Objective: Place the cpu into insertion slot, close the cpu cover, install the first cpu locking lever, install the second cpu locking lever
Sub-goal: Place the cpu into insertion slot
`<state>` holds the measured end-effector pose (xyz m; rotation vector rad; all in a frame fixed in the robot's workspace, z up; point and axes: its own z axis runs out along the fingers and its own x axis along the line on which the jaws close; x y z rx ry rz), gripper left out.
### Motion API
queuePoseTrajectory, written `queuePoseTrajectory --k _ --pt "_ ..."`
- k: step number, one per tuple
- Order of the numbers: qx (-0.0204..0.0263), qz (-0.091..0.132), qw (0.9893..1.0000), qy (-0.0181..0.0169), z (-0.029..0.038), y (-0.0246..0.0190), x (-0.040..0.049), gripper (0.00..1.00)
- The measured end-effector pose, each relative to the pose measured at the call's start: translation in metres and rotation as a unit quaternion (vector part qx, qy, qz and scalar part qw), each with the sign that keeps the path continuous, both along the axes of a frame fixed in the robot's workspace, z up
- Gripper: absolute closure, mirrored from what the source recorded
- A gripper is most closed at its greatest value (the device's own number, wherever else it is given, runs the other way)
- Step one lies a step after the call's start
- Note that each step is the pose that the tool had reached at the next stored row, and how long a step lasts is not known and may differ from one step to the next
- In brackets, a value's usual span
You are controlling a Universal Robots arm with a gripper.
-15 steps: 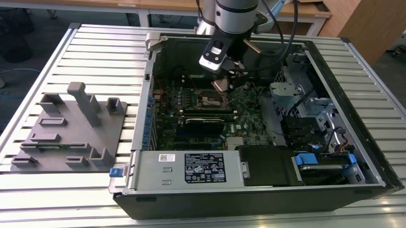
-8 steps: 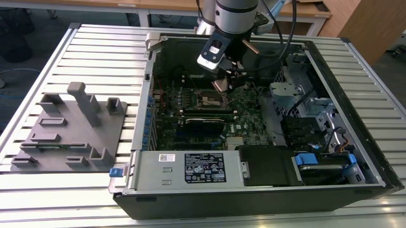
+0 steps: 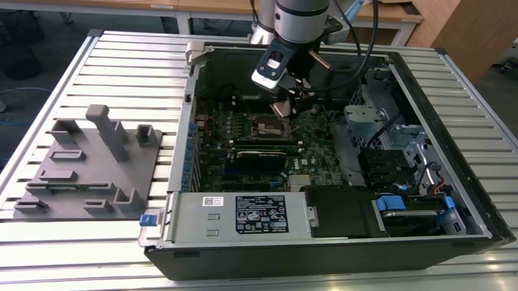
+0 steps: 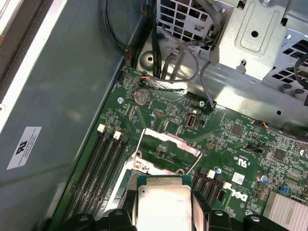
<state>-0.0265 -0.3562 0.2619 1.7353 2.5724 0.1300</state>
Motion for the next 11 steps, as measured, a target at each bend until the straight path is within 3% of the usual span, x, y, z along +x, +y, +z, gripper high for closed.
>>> queuePoseTrajectory --k 6,11 --pt "0.0 -0.007 1.0 0.0 0.0 0.0 0.0 0.46" --pt "0.0 -0.028 0.9996 0.0 -0.0001 0.0 0.0 0.46"
